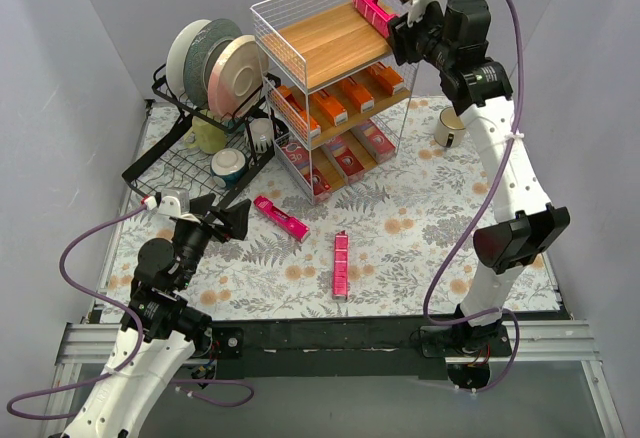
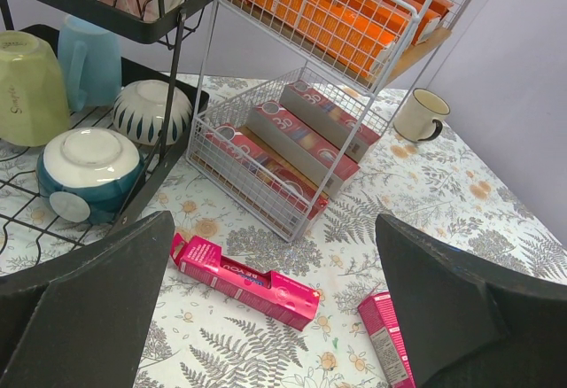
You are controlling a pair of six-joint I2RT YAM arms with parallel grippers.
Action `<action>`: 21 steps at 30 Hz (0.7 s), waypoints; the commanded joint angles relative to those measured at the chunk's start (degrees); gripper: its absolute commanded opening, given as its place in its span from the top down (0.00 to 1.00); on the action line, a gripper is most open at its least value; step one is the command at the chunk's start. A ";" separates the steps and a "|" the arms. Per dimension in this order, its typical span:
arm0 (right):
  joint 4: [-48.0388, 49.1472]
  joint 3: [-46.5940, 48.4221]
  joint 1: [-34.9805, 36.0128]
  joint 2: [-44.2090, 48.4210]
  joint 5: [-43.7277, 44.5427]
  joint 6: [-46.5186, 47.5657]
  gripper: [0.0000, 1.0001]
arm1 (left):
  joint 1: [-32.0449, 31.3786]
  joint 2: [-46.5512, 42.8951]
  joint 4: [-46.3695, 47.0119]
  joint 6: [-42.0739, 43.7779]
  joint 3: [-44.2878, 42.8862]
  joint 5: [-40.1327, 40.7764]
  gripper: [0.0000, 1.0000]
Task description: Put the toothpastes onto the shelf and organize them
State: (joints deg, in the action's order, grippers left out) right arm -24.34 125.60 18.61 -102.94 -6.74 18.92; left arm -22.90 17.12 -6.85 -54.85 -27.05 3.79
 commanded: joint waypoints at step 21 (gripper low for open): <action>12.03 -0.62 -3.06 -1.12 0.59 1.91 0.48 | -0.13 0.72 -0.27 0.80 -1.60 -0.19 0.02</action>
State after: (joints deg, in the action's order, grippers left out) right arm -18.74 124.60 15.75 -103.90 -7.03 19.77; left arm -22.90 17.21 -6.85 -54.83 -27.05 3.79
